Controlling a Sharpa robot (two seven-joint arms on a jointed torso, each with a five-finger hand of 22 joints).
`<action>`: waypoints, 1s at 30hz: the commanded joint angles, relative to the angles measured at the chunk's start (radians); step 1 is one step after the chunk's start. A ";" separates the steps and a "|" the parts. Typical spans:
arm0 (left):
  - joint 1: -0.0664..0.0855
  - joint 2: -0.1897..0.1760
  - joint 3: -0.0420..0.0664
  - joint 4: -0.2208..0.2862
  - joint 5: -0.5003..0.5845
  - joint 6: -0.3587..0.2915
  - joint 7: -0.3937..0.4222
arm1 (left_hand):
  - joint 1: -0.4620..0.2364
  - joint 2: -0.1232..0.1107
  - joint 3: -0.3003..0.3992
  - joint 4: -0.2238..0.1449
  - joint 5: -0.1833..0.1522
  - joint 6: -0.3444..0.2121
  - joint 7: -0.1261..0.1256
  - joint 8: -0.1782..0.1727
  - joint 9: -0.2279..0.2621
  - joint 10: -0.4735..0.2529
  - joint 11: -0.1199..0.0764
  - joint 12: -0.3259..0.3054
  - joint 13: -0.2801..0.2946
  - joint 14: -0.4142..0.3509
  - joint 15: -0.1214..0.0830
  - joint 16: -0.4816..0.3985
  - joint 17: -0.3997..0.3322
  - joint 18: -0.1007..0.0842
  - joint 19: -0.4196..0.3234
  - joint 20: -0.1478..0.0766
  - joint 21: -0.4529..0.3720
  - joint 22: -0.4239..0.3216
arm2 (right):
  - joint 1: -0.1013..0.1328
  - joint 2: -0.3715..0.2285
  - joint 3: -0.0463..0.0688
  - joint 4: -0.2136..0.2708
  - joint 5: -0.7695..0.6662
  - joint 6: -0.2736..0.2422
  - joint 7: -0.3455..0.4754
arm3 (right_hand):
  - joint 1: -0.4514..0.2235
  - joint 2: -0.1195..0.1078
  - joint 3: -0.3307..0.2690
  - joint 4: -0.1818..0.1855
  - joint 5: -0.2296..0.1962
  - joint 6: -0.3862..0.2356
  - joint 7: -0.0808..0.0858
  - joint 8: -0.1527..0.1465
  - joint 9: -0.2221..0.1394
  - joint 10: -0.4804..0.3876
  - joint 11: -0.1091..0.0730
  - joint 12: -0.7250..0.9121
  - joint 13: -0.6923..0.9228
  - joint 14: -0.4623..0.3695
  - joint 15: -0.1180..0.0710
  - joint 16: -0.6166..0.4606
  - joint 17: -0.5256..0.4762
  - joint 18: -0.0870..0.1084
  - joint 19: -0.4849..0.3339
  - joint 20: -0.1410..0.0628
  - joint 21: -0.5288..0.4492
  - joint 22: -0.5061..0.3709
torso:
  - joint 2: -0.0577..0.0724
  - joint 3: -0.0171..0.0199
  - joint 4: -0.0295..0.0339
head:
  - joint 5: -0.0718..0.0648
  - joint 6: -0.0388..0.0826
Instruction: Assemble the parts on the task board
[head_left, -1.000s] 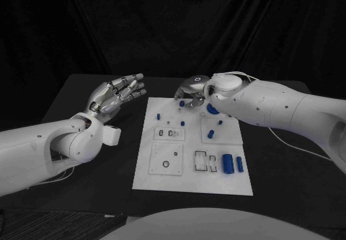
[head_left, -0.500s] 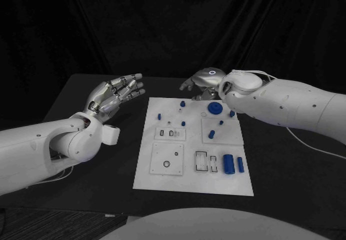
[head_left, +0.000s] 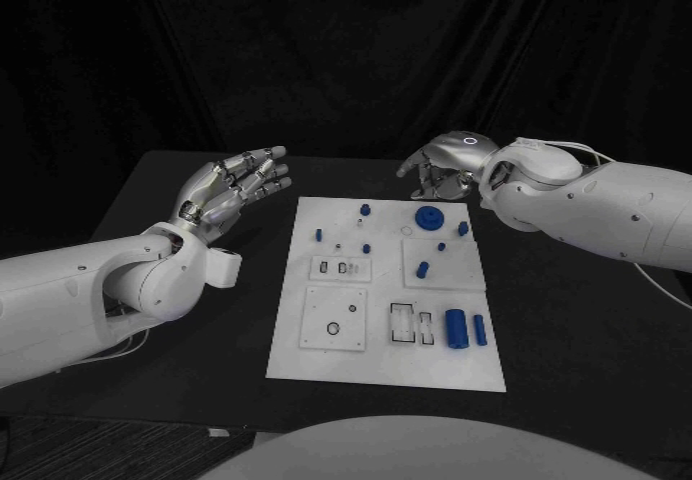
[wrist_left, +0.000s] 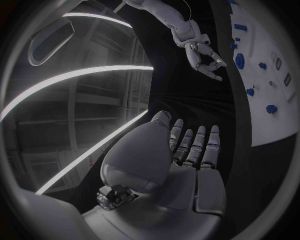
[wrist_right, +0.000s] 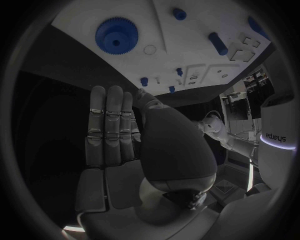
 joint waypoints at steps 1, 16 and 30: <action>-0.002 0.006 0.001 -0.004 -0.001 0.020 0.043 | 0.005 -0.005 0.007 0.001 0.005 -0.006 0.003 0.003 -0.001 -0.002 0.005 0.002 -0.001 0.001 0.005 0.003 0.001 -0.008 0.007 0.002 0.006 0.001 | -0.010 -0.010 0.000 0.006 0.054 0.026 -0.061 | -0.030 0.005 -0.019 0.012 -0.002 0.007 0.016 0.000 -0.003 -0.042 -0.012 0.172 0.144 0.019 -0.007 0.017 0.039 0.004 0.038 -0.006 0.010 0.027 | -0.008 -0.0034 -0.0036 | 0.000 0.000; -0.007 0.016 0.001 -0.023 -0.017 0.037 0.036 | 0.008 -0.004 0.012 0.000 0.006 -0.009 0.002 0.003 -0.002 -0.001 0.008 0.005 -0.001 0.009 0.008 0.011 0.002 -0.008 0.008 0.002 0.006 0.001 | -0.064 -0.021 0.000 -0.037 0.073 0.089 -0.151 | -0.167 -0.018 -0.068 0.069 0.058 0.019 0.038 0.130 0.107 0.468 -0.019 0.895 1.125 0.299 -0.022 0.790 1.111 -0.149 0.426 -0.029 0.802 0.732 | -0.013 -0.0033 -0.0087 | 0.002 0.000; -0.008 0.016 0.001 -0.024 -0.019 0.040 0.036 | 0.008 -0.004 0.013 0.000 0.005 -0.009 0.003 0.003 -0.002 -0.001 0.008 0.005 -0.001 0.009 0.009 0.011 0.002 -0.008 0.009 0.002 0.007 0.001 | -0.079 -0.016 0.000 -0.058 0.073 0.125 -0.192 | -0.152 -0.015 -0.052 0.061 0.110 -0.031 0.048 0.125 0.110 0.468 -0.010 0.895 1.125 0.299 -0.015 0.790 1.111 -0.156 0.442 -0.021 0.829 0.754 | -0.016 -0.0020 -0.0052 | -0.002 0.000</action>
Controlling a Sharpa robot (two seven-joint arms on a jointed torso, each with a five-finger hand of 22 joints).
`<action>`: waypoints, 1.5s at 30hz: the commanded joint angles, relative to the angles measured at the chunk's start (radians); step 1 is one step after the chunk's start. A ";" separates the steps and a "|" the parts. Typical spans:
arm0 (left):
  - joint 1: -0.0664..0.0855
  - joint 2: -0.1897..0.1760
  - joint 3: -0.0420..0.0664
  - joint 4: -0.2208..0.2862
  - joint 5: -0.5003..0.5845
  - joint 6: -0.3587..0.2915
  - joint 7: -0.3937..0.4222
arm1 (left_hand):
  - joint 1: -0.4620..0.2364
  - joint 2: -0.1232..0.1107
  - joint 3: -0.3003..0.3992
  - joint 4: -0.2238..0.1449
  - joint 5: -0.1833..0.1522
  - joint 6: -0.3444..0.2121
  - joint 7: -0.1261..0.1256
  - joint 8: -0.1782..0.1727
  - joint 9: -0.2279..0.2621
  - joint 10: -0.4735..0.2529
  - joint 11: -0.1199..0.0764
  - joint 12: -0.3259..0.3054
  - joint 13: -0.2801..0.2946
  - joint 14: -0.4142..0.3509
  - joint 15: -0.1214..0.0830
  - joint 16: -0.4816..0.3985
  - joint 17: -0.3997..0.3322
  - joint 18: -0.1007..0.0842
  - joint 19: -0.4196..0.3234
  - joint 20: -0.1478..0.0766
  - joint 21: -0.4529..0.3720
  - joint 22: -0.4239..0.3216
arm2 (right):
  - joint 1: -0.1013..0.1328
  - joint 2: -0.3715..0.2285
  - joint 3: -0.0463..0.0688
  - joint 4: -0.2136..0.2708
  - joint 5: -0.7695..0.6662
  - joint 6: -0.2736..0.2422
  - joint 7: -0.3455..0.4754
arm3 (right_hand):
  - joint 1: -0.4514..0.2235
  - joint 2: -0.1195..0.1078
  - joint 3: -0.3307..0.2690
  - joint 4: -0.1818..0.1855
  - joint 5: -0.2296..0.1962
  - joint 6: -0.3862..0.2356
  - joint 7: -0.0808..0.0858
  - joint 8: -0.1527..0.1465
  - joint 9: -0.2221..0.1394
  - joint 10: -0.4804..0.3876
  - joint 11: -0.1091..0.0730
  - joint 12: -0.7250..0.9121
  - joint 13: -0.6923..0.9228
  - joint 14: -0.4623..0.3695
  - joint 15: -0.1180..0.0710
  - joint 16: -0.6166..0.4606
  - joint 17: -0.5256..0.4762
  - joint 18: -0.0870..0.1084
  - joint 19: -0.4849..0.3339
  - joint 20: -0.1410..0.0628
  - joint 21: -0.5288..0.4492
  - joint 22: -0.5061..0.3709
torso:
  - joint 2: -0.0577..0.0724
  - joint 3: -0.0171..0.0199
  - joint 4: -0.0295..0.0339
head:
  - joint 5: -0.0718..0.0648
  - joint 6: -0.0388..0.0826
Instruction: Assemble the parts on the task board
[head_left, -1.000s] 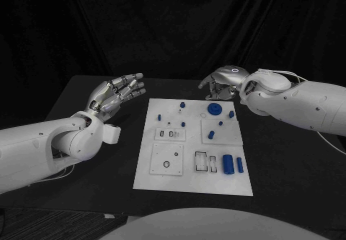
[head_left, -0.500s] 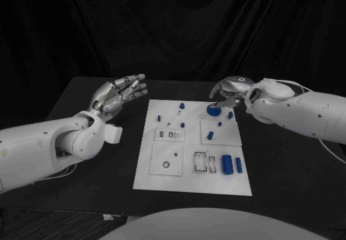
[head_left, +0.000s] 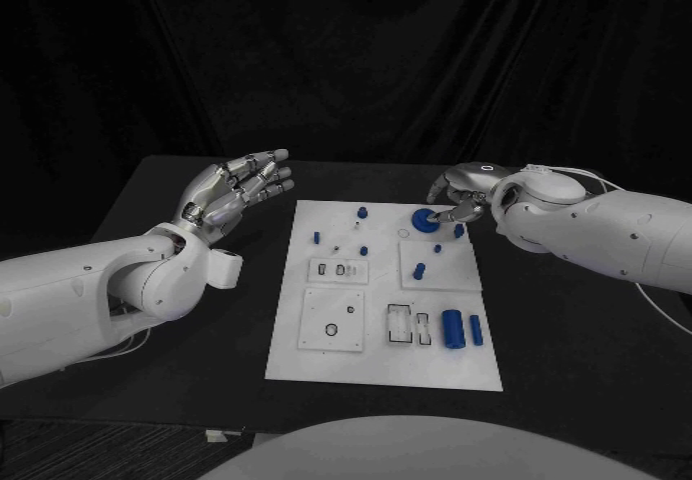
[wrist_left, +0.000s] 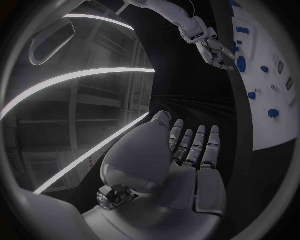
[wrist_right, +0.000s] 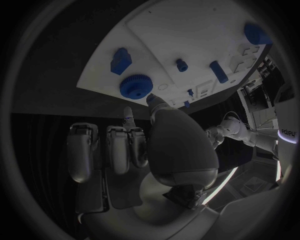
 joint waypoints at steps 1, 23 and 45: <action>-0.001 0.001 0.001 0.001 -0.006 0.014 0.036 | 0.008 -0.004 0.007 0.000 0.005 -0.006 -0.001 0.003 -0.002 -0.001 0.008 0.005 -0.001 0.002 0.002 0.004 0.001 -0.008 0.006 -0.002 0.003 0.001 | -0.003 0.002 0.001 -0.002 0.002 0.031 -0.047 | 0.009 0.004 0.008 -0.001 0.006 -0.008 0.001 -0.001 0.001 0.104 0.007 0.003 0.263 0.104 0.007 0.003 0.263 -0.007 0.069 0.009 0.005 0.228 | 0.000 -0.0005 -0.0005 | 0.000 0.000; -0.003 0.001 0.001 0.000 -0.006 0.018 0.035 | 0.008 -0.004 0.008 0.000 0.005 -0.008 -0.001 0.003 -0.002 -0.002 0.008 0.005 -0.001 0.003 0.002 0.005 0.001 -0.008 0.006 -0.002 0.003 0.001 | -0.021 0.034 0.001 -0.037 0.002 0.038 -0.039 | 0.030 0.008 0.014 -0.011 -0.008 -0.024 0.008 -0.003 -0.001 0.104 0.014 0.003 0.263 0.104 0.013 0.003 0.263 -0.005 0.066 0.015 0.001 0.227 | -0.003 0.0001 0.0000 | 0.001 0.000; -0.003 0.003 0.001 -0.002 -0.006 0.025 0.031 | 0.008 -0.005 0.010 -0.001 0.005 -0.011 0.000 0.002 -0.002 -0.002 0.010 0.005 -0.001 0.004 0.004 0.005 0.001 -0.009 0.007 -0.001 0.004 0.001 | -0.036 0.053 0.001 -0.055 0.002 0.052 -0.031 | 0.091 0.026 0.050 -0.074 0.193 0.036 0.010 0.050 0.023 0.104 0.014 0.003 0.263 0.104 0.014 0.003 0.263 -0.003 0.061 0.016 -0.005 0.227 | -0.002 0.0004 -0.0005 | 0.000 0.000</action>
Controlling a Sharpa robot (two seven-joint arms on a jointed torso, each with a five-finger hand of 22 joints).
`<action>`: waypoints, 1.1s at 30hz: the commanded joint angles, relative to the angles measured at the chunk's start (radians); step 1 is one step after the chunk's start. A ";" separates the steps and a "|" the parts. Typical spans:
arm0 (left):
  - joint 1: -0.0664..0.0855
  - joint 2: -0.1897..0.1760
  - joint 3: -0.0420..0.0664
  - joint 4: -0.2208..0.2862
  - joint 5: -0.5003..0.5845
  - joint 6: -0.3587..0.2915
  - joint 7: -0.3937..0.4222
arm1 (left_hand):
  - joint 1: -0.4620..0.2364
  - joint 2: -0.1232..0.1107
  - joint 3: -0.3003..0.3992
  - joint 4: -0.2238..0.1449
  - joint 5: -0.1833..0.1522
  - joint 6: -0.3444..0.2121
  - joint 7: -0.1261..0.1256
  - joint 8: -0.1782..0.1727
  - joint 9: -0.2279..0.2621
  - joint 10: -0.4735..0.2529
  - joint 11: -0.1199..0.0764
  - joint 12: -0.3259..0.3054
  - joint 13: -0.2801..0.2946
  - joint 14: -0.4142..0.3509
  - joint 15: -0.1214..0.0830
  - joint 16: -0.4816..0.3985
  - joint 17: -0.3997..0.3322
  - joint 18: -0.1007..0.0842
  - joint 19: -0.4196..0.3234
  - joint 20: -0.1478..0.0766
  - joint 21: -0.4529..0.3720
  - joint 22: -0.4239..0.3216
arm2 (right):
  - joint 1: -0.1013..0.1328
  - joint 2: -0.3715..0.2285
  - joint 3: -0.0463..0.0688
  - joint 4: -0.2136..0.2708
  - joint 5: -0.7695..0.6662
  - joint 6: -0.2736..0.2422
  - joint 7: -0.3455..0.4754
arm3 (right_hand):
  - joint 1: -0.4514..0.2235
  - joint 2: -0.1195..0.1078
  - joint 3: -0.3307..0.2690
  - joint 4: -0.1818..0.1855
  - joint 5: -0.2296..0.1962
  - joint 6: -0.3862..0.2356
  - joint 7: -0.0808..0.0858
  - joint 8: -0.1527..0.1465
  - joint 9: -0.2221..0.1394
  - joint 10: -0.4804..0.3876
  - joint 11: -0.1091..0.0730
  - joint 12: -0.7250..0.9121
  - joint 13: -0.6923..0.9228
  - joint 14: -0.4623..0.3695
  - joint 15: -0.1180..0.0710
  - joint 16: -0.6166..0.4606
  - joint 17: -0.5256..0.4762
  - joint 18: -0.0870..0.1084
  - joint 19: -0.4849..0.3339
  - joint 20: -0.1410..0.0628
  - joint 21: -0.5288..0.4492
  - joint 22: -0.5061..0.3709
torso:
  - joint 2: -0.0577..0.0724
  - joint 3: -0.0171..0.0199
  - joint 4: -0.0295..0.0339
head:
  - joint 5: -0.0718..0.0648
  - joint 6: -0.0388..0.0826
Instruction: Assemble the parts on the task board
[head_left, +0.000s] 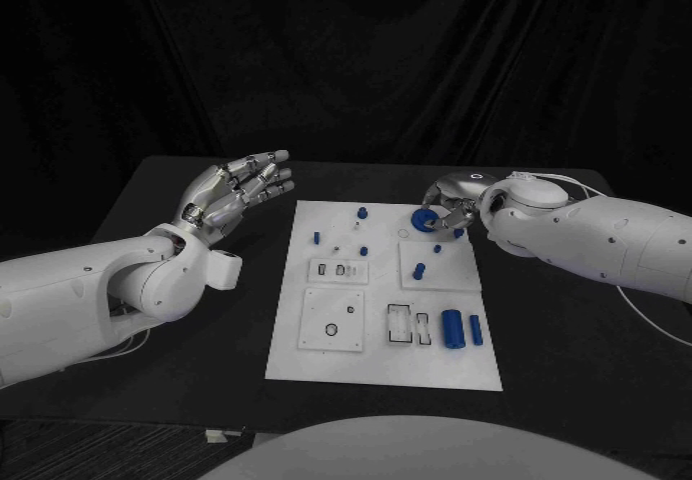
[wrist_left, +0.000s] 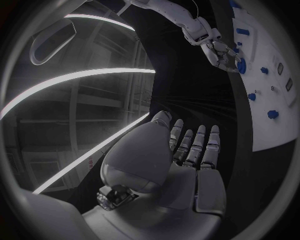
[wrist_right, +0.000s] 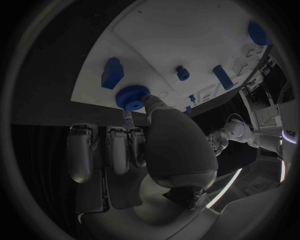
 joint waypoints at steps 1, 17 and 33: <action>-0.001 0.002 0.001 0.001 -0.003 0.014 0.031 | 0.008 -0.005 0.006 0.001 0.005 -0.005 0.001 0.002 -0.001 0.001 0.007 0.005 -0.001 0.004 0.004 0.006 0.001 -0.009 0.007 -0.001 0.004 0.001 | -0.008 0.002 -0.002 -0.004 -0.003 0.020 -0.007 | 0.014 0.004 0.008 -0.013 0.047 0.024 0.000 0.016 0.011 0.104 0.007 0.003 0.263 0.105 0.008 0.003 0.263 -0.003 0.060 0.009 -0.006 0.227 | 0.000 0.0001 -0.0006 | 0.001 0.000; -0.002 0.002 0.001 0.001 -0.003 0.019 0.029 | 0.009 -0.005 0.007 0.000 0.006 -0.007 0.002 0.002 -0.001 0.001 0.007 0.005 -0.001 0.004 0.005 0.006 0.001 -0.009 0.008 -0.001 0.005 0.002 | -0.002 -0.018 -0.002 0.049 -0.003 -0.031 0.001 | 0.022 0.001 0.038 -0.040 0.091 0.071 0.002 0.041 0.026 0.104 0.010 0.003 0.263 0.105 0.009 0.003 0.263 -0.003 0.060 0.011 -0.008 0.228 | -0.001 0.0002 -0.0003 | -0.001 0.000; -0.002 0.001 0.001 0.002 -0.003 0.021 0.027 | 0.010 -0.005 0.009 -0.001 0.006 -0.008 0.002 0.002 -0.001 0.001 0.008 0.006 -0.001 0.006 0.006 0.008 0.002 -0.010 0.010 -0.001 0.006 0.002 | 0.047 0.024 -0.002 0.144 -0.003 -0.043 0.013 | 0.015 -0.001 0.040 -0.039 0.077 0.079 0.004 0.044 0.029 0.104 0.013 0.003 0.263 0.105 0.012 0.003 0.263 -0.003 0.060 0.012 -0.008 0.228 | -0.005 -0.0003 -0.0003 | 0.005 0.000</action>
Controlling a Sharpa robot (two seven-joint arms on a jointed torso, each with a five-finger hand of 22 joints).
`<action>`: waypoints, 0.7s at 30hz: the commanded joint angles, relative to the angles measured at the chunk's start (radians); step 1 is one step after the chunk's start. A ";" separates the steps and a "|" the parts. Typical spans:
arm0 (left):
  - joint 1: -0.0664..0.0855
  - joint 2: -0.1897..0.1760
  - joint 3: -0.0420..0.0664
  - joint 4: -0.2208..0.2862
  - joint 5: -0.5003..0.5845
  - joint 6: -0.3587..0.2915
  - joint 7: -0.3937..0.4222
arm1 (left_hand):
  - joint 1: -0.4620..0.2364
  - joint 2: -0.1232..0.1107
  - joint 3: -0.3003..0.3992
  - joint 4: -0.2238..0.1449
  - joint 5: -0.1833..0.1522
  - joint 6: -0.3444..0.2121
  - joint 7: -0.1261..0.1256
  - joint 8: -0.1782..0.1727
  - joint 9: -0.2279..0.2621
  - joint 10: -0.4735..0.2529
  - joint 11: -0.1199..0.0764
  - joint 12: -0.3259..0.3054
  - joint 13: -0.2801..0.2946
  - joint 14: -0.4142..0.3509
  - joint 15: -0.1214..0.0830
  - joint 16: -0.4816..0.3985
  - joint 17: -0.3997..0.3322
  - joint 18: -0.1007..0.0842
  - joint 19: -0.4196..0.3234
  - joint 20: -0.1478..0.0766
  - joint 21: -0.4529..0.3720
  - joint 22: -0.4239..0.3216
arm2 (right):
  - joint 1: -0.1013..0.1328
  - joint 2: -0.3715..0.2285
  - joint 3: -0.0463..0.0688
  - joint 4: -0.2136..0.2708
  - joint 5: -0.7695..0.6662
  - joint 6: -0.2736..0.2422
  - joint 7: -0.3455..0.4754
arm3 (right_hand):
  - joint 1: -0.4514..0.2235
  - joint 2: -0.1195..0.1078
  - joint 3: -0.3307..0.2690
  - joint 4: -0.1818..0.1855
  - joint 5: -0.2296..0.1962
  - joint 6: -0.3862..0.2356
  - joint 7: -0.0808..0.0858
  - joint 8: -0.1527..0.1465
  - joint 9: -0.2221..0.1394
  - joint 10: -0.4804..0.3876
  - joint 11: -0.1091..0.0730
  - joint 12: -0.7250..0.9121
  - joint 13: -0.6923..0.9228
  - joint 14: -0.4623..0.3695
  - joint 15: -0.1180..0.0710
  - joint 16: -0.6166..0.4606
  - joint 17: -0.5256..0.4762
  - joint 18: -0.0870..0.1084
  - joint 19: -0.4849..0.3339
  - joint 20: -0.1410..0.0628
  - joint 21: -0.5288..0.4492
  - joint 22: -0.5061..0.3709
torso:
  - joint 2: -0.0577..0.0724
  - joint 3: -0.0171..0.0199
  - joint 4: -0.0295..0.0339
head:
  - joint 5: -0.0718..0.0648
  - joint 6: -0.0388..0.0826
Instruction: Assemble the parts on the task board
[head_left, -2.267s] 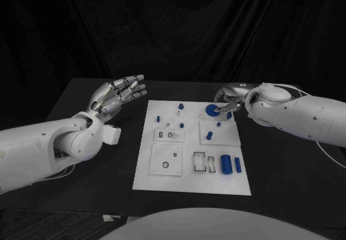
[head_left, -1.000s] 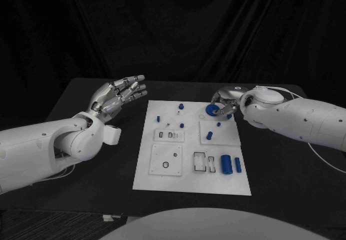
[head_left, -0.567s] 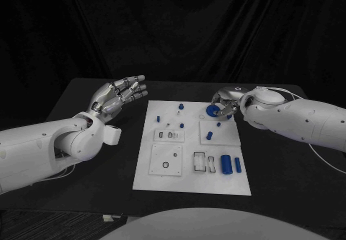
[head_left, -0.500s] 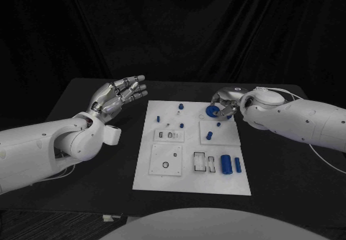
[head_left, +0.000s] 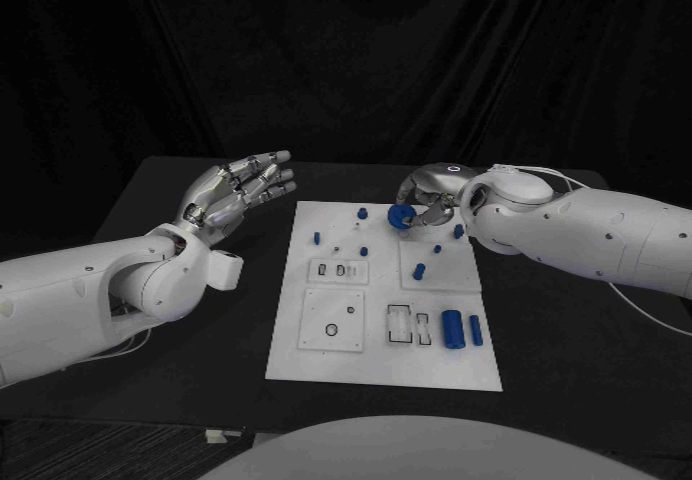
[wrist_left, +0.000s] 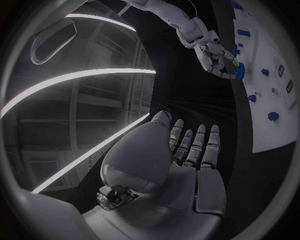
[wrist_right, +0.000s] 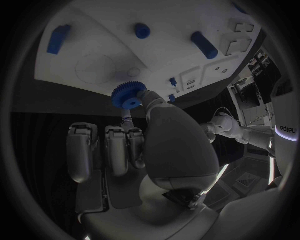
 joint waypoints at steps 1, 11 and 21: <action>-0.001 0.000 0.001 0.003 -0.002 0.012 0.027 | 0.006 -0.001 0.005 0.001 0.006 -0.007 0.001 0.002 -0.002 0.001 0.008 0.006 -0.001 0.002 0.002 0.003 0.002 -0.010 0.006 0.003 0.006 0.001 | 0.003 0.015 0.001 0.006 -0.006 -0.007 0.009 | -0.010 0.004 0.008 0.000 -0.007 0.029 -0.023 0.014 0.028 0.104 0.007 0.003 0.263 0.106 0.006 0.003 0.263 -0.003 0.059 0.005 -0.004 0.228 | -0.002 0.0001 0.0013 | 0.002 0.000; -0.001 0.004 0.001 0.002 -0.002 0.014 0.027 | 0.007 -0.002 0.006 0.000 0.006 -0.008 0.000 0.001 -0.002 0.001 0.009 0.006 -0.001 0.003 0.003 0.004 0.002 -0.010 0.007 0.003 0.006 0.001 | 0.005 0.096 0.001 -0.025 -0.006 0.019 0.029 | -0.009 0.004 0.009 -0.002 -0.012 0.027 -0.022 0.012 0.027 0.104 0.008 0.003 0.263 0.106 0.007 0.003 0.263 -0.003 0.060 0.006 -0.004 0.228 | 0.000 0.0006 0.0023 | -0.004 0.000; -0.001 0.007 0.001 0.003 -0.002 0.017 0.027 | 0.008 -0.003 0.007 -0.001 0.007 -0.010 0.000 0.001 -0.002 0.000 0.011 0.007 -0.001 0.004 0.004 0.005 0.002 -0.011 0.009 0.003 0.007 0.001 | -0.008 0.178 0.001 -0.107 -0.006 0.061 0.040 | -0.008 0.005 0.015 -0.006 -0.017 0.019 -0.018 0.005 0.024 0.104 0.011 0.003 0.263 0.106 0.009 0.003 0.263 -0.003 0.059 0.008 -0.006 0.227 | 0.003 0.0009 0.0011 | -0.001 0.000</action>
